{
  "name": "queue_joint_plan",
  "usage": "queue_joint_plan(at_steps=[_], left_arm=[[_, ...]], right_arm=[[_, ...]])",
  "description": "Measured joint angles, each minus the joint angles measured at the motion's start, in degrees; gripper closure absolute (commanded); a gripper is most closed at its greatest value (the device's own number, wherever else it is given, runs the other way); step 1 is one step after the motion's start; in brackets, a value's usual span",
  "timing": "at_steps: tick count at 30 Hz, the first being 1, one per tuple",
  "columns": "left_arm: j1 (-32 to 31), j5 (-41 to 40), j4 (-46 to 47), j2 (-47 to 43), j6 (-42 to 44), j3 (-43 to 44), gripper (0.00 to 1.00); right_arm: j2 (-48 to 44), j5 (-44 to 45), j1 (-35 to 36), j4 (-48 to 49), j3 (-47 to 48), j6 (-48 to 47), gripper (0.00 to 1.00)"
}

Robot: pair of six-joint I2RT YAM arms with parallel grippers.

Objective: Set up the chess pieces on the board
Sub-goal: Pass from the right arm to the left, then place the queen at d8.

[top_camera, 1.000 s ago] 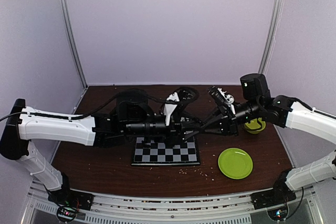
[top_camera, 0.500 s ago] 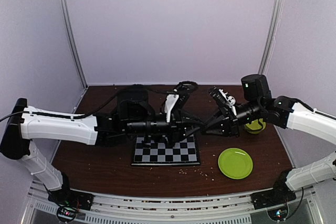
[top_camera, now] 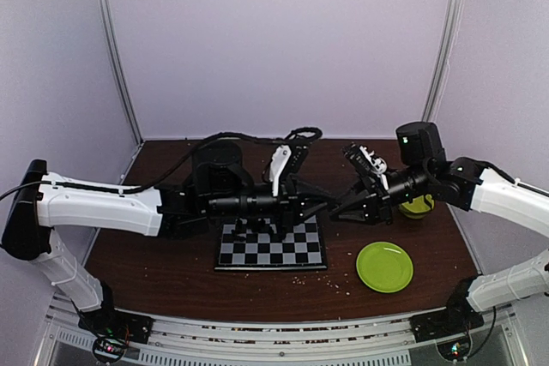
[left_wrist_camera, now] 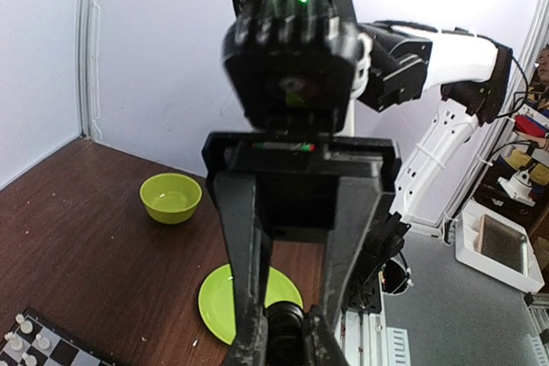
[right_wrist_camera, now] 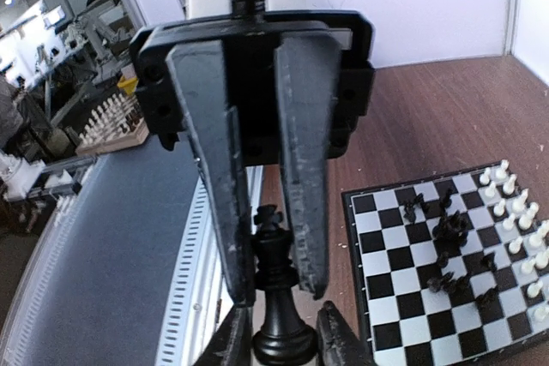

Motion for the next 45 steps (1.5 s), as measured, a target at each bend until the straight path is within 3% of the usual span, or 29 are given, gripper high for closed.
queue_joint_plan(at_steps=[4, 11, 17, 30, 45], left_arm=[[0.28, -1.62, -7.80, -1.53, 2.64, 0.57, 0.94], [3.28, -8.98, -28.57, -8.50, 8.92, 1.36, 0.94], [3.63, -13.07, -39.74, -6.75, 10.95, 1.68, 0.93], [3.61, -14.14, -42.01, 9.25, 10.49, 4.09, 0.94], [5.18, -12.81, -40.39, 13.29, 8.98, 3.85, 0.93]], right_arm=[[-0.85, -0.76, -2.82, -1.64, -0.13, -1.01, 0.50], [-6.27, -2.69, -13.46, -1.09, -6.71, -1.75, 0.46], [-7.34, 1.51, -23.12, -0.42, -8.79, -1.79, 0.46], [-7.41, 5.33, -24.52, -0.66, -8.79, -4.63, 0.46], [-6.97, 6.12, -24.52, -0.94, -8.79, -6.43, 0.46]])
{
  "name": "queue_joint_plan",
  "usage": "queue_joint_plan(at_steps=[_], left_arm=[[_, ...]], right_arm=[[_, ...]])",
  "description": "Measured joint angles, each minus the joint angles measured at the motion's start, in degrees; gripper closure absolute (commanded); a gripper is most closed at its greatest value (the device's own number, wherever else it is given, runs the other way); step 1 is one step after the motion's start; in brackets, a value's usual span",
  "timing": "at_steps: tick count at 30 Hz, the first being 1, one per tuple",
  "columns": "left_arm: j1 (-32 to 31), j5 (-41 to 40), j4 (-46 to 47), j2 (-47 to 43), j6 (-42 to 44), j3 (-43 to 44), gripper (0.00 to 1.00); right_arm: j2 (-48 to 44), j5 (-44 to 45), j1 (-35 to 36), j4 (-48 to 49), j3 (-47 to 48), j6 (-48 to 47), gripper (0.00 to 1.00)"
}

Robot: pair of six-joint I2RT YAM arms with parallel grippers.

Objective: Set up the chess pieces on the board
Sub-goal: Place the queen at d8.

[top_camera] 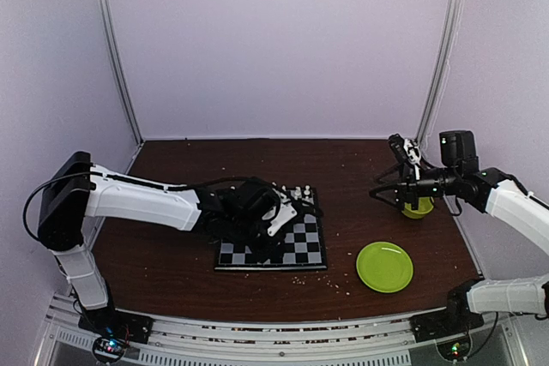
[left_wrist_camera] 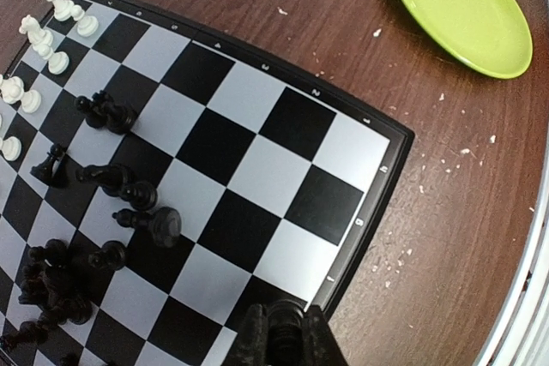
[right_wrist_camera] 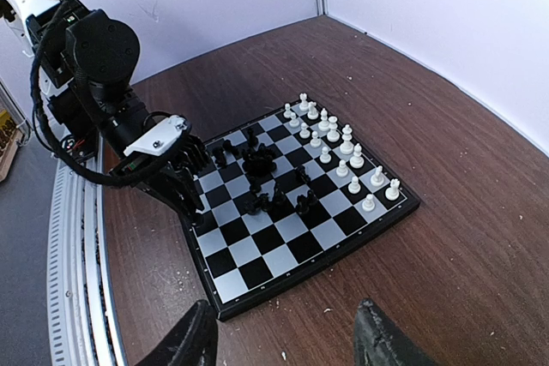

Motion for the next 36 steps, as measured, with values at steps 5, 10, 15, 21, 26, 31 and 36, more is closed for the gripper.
queue_joint_plan(at_steps=[5, 10, 15, 21, 26, 31, 36], left_arm=[[0.66, 0.02, 0.11, 0.22, -0.02, -0.20, 0.93], [1.01, 0.33, 0.17, 0.24, -0.04, -0.90, 0.92], [1.05, 1.11, 0.42, 0.72, -0.07, -1.07, 0.91], [1.05, 1.27, 1.20, 1.36, -0.26, -1.25, 0.89], [1.05, 1.18, 1.44, 2.05, -0.44, -1.33, 0.88], [1.05, 0.92, 1.77, 2.21, -0.46, -1.33, 0.83], [1.07, 0.52, 1.68, 2.25, -0.46, -1.33, 0.74]], right_arm=[[0.39, -0.02, 0.00, -0.02, 0.00, -0.13, 0.46], [0.87, 0.00, 0.00, -0.04, 0.00, -0.37, 0.46], [1.42, -0.02, 0.00, -0.11, 0.00, -0.57, 0.46], [2.14, -0.02, 0.00, -0.55, 0.00, -1.11, 0.46], [2.21, -0.02, 0.00, -1.01, 0.00, -1.42, 0.46], [2.21, -0.04, 0.00, -1.11, 0.00, -1.44, 0.46], [2.25, -0.09, 0.00, -1.16, 0.00, -1.53, 0.46]])
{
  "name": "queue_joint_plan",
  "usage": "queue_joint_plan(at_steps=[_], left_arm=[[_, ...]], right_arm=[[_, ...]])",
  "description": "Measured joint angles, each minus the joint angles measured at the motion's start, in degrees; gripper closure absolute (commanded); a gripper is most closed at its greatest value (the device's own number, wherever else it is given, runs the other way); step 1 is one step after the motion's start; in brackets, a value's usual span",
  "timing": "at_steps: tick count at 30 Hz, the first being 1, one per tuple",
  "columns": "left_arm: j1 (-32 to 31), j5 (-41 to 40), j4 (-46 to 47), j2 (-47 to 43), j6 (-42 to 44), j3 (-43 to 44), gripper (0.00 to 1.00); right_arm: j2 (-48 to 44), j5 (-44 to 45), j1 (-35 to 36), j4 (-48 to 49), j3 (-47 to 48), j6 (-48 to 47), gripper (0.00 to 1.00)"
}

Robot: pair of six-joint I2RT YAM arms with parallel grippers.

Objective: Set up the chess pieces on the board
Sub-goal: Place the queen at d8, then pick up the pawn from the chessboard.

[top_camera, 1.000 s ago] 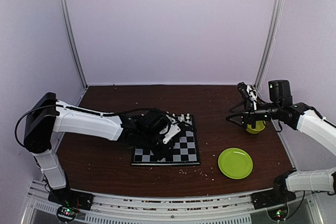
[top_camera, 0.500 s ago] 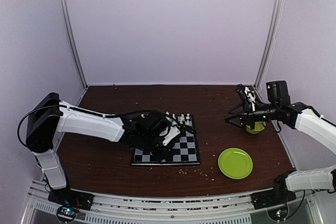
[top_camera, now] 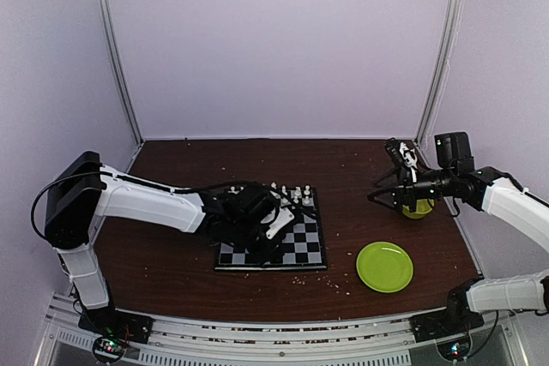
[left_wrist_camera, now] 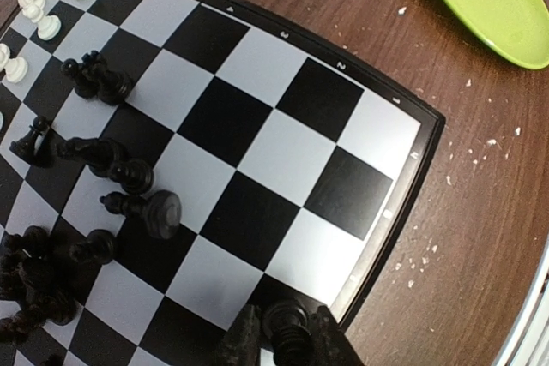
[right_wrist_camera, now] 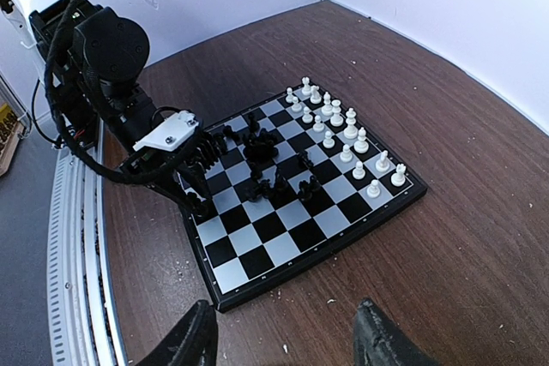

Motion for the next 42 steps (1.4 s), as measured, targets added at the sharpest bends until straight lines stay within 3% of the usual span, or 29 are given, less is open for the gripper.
queue_joint_plan(at_steps=[14, 20, 24, 32, 42], left_arm=[[0.00, -1.86, -4.81, -2.51, 0.85, 1.86, 0.51], [1.07, -4.44, -8.70, -10.34, 2.23, 6.93, 0.51], [5.44, -5.14, -9.99, -13.53, 2.21, 10.69, 0.52], [14.78, -5.09, -15.28, -9.64, 2.23, 12.79, 0.56], [15.34, -0.24, -13.84, -6.80, 2.43, 12.79, 0.60]], right_arm=[[0.48, -0.61, 0.00, -0.15, 0.00, -0.11, 0.46], [1.01, -0.74, 0.00, -0.26, 0.00, -1.18, 0.46], [2.05, -0.24, 0.00, -1.49, 0.04, -3.52, 0.46], [3.72, 3.19, -0.02, -3.78, 0.24, -7.10, 0.48], [4.85, 8.33, -0.02, -4.61, 0.70, -7.65, 0.54]])
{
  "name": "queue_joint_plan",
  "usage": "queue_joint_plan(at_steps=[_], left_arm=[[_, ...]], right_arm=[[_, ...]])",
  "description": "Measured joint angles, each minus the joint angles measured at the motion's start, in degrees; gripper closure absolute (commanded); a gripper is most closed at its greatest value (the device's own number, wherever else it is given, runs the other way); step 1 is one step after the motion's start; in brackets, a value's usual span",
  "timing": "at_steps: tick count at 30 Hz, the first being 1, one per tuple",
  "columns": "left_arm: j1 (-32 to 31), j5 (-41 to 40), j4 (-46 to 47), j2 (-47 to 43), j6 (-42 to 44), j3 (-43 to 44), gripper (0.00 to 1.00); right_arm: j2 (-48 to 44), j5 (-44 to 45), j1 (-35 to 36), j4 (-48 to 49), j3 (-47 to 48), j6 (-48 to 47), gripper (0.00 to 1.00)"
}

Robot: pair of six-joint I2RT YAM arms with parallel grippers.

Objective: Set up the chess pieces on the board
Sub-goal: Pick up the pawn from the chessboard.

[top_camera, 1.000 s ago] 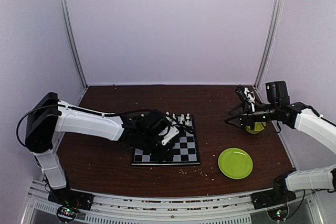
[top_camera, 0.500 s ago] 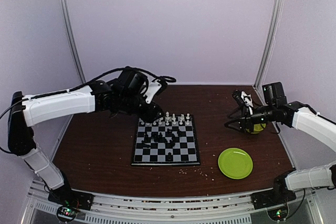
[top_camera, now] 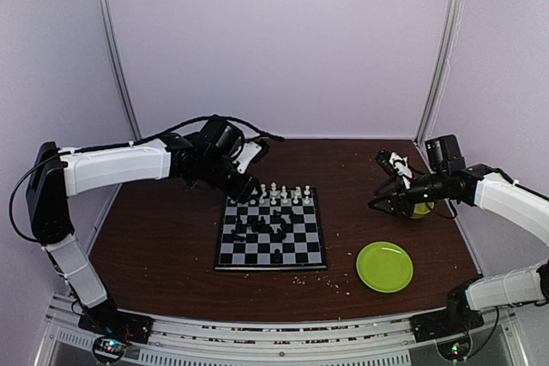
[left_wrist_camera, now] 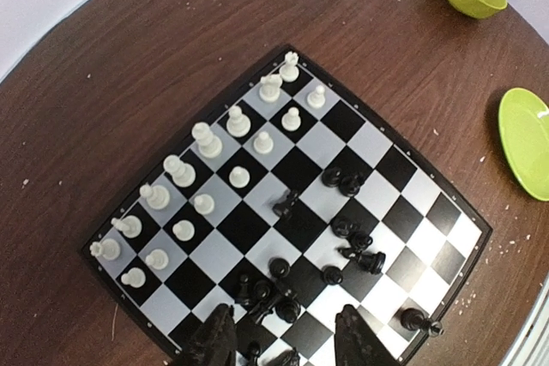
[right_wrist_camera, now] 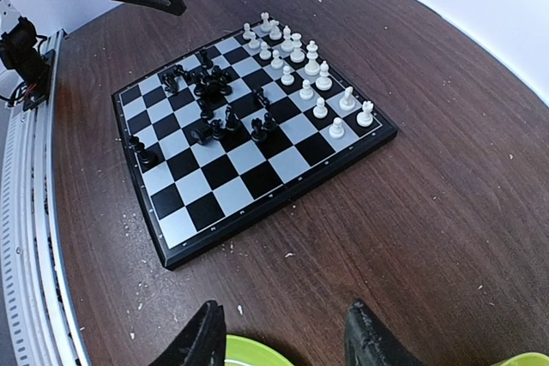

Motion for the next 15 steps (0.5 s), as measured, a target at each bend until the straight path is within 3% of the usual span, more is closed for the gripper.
queue_joint_plan(at_steps=[7, 15], left_arm=[[0.00, 4.15, 5.20, 5.16, 0.68, 0.02, 0.62], [0.00, 7.13, 3.43, 15.45, 10.14, 7.89, 0.64]], right_arm=[[0.81, 2.43, 0.83, -0.85, 2.86, 1.20, 0.59], [4.46, 2.29, 2.89, -2.43, 5.92, 1.40, 0.59]])
